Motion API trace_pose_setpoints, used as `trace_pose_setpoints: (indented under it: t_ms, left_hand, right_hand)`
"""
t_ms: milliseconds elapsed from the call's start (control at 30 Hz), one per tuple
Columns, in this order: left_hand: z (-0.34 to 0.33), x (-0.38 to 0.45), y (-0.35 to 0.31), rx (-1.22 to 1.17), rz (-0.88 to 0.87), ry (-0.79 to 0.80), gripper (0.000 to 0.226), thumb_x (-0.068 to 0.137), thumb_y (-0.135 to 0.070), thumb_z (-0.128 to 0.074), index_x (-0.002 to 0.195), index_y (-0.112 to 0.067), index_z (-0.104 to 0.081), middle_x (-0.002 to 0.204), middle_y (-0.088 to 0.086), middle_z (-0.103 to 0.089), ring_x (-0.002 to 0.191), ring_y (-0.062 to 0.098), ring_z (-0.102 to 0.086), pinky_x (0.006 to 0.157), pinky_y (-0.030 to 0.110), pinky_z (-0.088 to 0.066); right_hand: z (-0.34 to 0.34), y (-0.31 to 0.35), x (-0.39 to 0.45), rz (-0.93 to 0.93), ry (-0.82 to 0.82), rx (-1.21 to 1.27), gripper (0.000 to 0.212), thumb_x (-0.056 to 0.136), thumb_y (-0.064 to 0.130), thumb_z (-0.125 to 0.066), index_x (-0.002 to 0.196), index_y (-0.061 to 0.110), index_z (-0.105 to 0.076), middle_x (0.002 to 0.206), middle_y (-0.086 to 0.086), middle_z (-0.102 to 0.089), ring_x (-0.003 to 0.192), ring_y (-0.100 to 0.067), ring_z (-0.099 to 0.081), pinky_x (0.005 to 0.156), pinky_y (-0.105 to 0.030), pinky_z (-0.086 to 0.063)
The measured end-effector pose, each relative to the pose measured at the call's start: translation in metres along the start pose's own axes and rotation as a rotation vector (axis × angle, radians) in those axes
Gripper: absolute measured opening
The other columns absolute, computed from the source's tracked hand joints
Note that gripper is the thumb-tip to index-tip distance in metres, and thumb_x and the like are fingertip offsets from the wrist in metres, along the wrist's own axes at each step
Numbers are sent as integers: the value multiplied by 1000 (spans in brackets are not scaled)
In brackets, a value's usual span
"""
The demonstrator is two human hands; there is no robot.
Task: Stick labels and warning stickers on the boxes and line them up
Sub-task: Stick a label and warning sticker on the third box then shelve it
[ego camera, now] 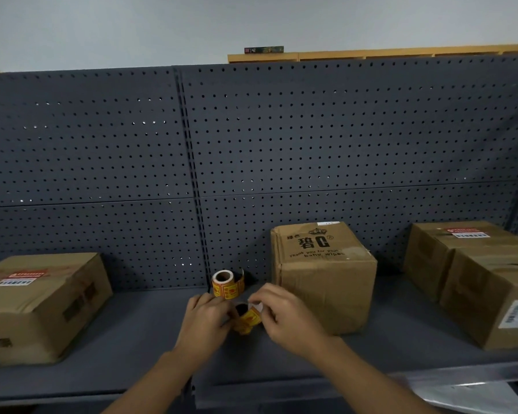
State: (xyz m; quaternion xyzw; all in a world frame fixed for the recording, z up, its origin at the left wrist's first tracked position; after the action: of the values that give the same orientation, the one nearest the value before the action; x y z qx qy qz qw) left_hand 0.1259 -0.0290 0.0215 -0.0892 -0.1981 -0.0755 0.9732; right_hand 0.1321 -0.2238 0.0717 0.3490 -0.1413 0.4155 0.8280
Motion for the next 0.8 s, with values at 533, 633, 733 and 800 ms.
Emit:
trace_pose_setpoints:
  t_ms: [533,633,733,800]
  left_hand:
    - [23,15,1,-620,213,45,16,94,-28,-75,100,-43,-74,95,-24,-74,98,-6,-66,90,26,-57]
    - [22,13,0,-716,246,32,14,94,-21,-75,106,-27,-79,101,-16,-76,98,-5,-68,88,21,-56]
    - [19,11,-4,-764,258,5,16,95,-17,-74,106,-28,-79,101,-20,-75,100,-9,-67,87,14,-53]
    - [15,10,-5,-765,247,2,19,96,-16,-72,108,-28,-79,102,-25,-73,102,-10,-66,90,13,-53]
  right_hand:
    - [-37,-22,15,-322,-143,149,16,96,28,-71,110,22,-77,98,9,-76,90,-2,-69,80,-27,-59]
    - [-40,-22,14,-324,-123,174,14,96,27,-72,107,25,-78,94,11,-76,88,-1,-70,79,-26,-58]
    - [-42,-23,13,-343,-122,175,12,96,25,-72,106,23,-78,93,10,-76,87,-2,-69,78,-28,-58]
    - [-43,-24,14,-355,-118,179,12,96,25,-71,106,22,-78,93,8,-76,87,-3,-70,79,-30,-58]
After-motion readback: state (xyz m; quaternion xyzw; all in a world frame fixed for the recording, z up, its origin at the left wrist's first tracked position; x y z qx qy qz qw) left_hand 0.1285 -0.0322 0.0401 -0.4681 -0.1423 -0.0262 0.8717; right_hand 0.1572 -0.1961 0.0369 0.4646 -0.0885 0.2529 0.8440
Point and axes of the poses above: each hand's wrist, its own x-axis towards the middle knuckle, its own z-axis out of the back of the hand, y = z × x, the point moved 5 cm from there along x, towards the middle knuckle
